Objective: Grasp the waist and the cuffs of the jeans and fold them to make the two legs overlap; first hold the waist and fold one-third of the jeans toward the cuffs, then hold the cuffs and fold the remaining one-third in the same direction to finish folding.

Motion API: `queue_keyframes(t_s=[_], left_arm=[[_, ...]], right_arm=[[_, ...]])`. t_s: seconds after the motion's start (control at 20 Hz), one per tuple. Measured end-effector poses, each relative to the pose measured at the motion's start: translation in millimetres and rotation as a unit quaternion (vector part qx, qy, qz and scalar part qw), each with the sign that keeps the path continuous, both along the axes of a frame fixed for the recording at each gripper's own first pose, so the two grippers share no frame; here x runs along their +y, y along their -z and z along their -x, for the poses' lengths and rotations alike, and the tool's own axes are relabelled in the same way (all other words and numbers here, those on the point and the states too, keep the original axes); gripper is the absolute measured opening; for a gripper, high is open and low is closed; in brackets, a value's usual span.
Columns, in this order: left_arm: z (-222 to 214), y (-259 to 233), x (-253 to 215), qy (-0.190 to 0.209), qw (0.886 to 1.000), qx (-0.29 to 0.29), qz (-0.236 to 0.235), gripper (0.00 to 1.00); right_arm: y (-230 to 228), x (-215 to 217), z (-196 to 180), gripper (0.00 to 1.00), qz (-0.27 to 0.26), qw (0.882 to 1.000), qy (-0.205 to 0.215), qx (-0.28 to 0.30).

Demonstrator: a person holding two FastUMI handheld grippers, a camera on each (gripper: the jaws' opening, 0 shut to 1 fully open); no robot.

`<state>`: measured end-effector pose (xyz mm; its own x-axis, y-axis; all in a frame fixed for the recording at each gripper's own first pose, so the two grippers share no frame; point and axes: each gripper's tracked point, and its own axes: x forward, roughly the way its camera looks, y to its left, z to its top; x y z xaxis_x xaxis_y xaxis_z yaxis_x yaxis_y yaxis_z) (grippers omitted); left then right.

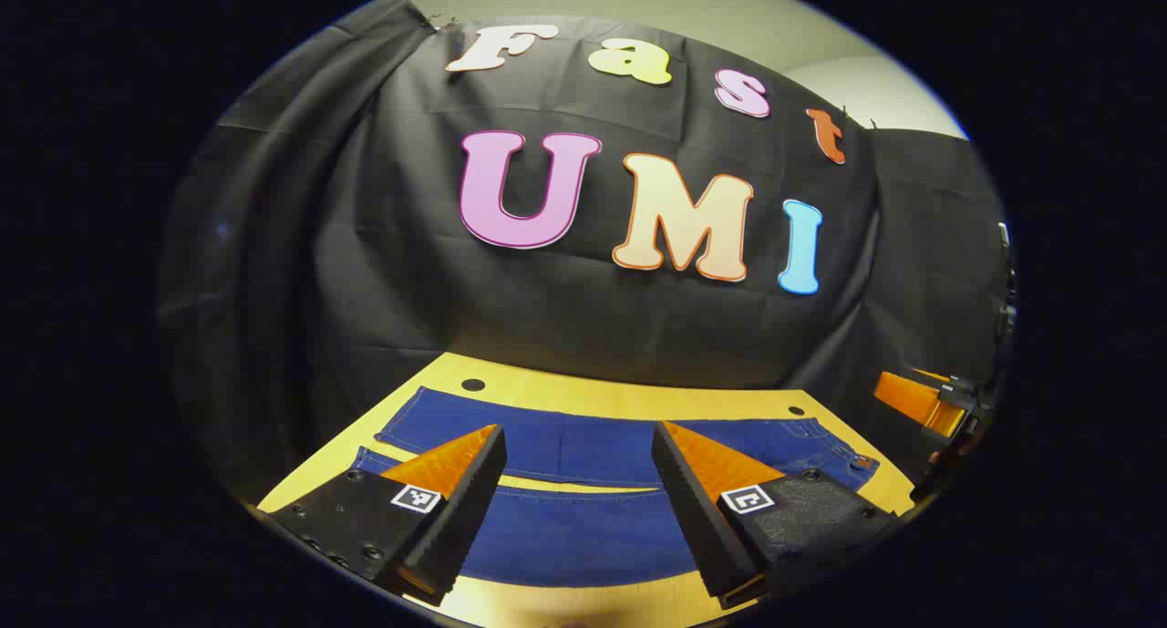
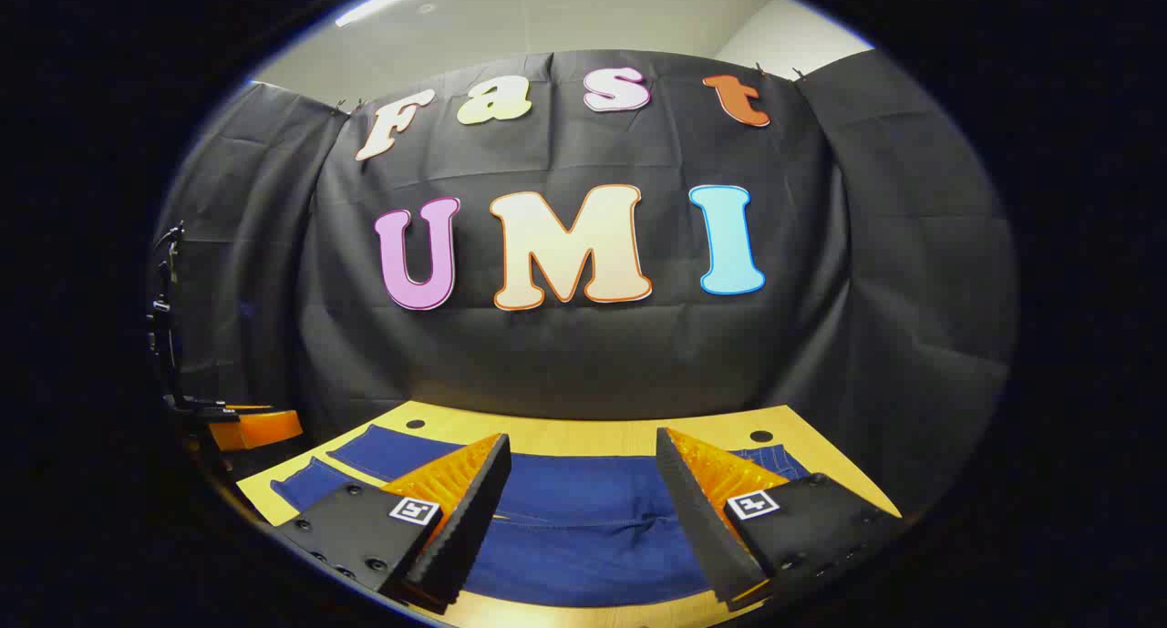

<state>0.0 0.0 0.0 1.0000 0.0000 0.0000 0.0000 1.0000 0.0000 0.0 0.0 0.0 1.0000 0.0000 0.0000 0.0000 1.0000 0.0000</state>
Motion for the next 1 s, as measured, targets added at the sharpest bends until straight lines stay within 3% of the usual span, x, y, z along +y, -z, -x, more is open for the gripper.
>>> queue_keyframes(t_s=[0.7, 1.0], left_arm=[[-3, 16, 10, 0.016, 1.000, 0.017, -0.006, 0.95], [3, 44, 18, 0.037, 0.998, 0.050, -0.019, 0.95]], right_arm=[[10, 10, 13, 0.99, 0.011, 1.000, 0.006, 0.016], [23, 17, 13, 0.99, 0.009, 0.999, 0.000, 0.032]])
